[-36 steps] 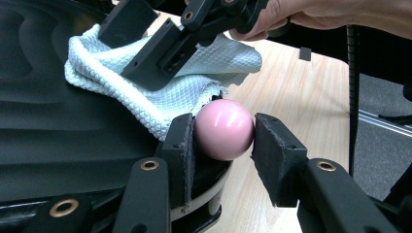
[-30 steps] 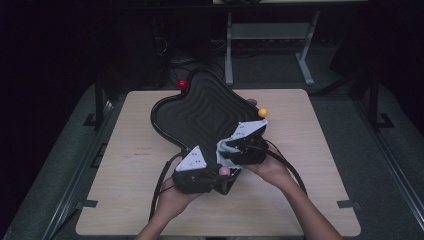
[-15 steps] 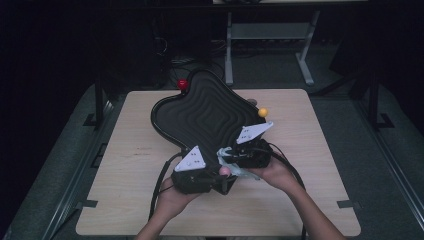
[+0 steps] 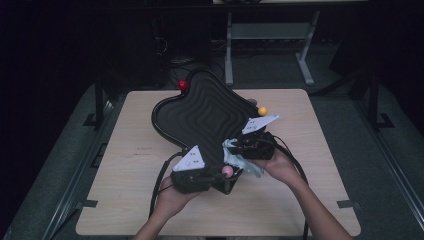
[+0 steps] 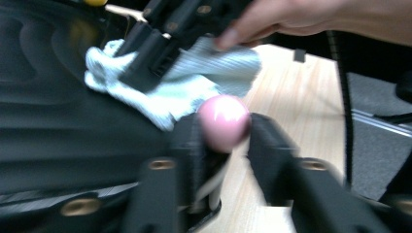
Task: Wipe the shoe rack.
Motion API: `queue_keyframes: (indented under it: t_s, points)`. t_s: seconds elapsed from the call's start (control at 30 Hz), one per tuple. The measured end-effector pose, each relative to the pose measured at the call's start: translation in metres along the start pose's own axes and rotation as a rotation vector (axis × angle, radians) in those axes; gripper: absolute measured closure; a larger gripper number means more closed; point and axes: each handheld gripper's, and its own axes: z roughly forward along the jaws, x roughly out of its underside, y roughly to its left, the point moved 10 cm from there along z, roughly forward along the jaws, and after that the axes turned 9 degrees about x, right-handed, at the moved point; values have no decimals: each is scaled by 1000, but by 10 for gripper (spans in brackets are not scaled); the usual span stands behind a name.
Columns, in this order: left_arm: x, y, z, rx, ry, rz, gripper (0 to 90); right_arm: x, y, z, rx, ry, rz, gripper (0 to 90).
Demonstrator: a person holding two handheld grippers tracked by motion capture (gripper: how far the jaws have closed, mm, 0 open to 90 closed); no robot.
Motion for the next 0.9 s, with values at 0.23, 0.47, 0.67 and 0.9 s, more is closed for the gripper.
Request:
queue_keyframes:
  t_s: [0.23, 0.47, 0.67, 0.9]
  points:
    - [1, 3, 6, -30, 16, 5, 581, -2, 19, 3, -27, -15, -24, 777]
    - [3, 3, 5, -43, 18, 21, 587, -3, 30, 3, -75, -9, -37, 777]
    - [3, 4, 7, -24, 6, 4, 587, -3, 31, 3, -78, -7, -31, 779]
    - [4, 4, 8, -34, 17, 18, 602, -4, 34, 4, -86, 2, -53, 777]
